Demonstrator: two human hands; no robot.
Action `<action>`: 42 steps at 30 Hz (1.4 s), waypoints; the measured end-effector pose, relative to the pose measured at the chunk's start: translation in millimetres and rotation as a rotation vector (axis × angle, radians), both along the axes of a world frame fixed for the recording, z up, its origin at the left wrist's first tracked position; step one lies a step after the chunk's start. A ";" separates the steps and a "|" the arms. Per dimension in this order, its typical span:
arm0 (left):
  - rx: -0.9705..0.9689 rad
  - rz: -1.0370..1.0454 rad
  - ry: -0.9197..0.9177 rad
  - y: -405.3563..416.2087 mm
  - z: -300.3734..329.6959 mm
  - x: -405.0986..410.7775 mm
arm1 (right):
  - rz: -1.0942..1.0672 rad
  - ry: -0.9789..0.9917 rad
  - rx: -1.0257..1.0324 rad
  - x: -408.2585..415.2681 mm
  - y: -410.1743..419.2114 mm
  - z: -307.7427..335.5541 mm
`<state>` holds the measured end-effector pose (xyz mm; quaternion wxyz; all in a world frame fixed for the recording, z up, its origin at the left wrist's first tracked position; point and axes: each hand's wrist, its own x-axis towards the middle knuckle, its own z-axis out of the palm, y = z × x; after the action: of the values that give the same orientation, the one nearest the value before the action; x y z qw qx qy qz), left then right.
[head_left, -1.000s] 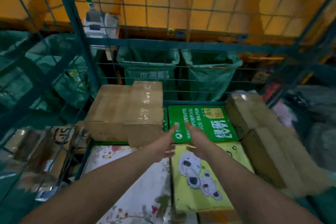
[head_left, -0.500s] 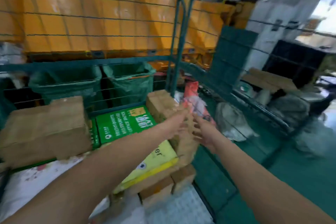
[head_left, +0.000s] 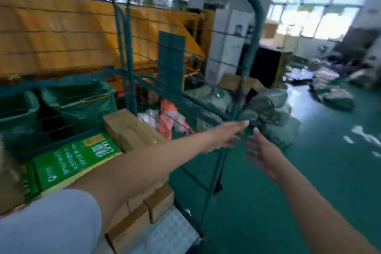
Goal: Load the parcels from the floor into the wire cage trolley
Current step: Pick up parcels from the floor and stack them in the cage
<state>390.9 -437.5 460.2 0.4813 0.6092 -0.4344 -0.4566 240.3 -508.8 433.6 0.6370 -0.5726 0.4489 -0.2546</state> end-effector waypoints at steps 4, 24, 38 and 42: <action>0.079 -0.131 0.076 -49.7 -25.1 -40.8 | -0.119 -0.023 0.052 -51.8 -16.6 -18.5; 0.211 -0.640 0.047 -208.7 -115.4 -165.8 | -0.666 -0.097 0.216 -164.7 -87.6 -111.0; 0.416 -1.071 -0.176 -202.6 -230.2 -269.9 | -1.175 -0.159 0.468 -237.8 -0.7 -229.3; 0.459 -1.184 -0.216 -182.5 -248.7 -312.2 | -1.248 -0.214 0.502 -262.3 37.2 -250.1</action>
<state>78.7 -620.0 211.5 -0.0412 0.3963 -0.6343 -0.6625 -22.1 -471.6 183.5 0.5251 -0.0130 0.6753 -0.5178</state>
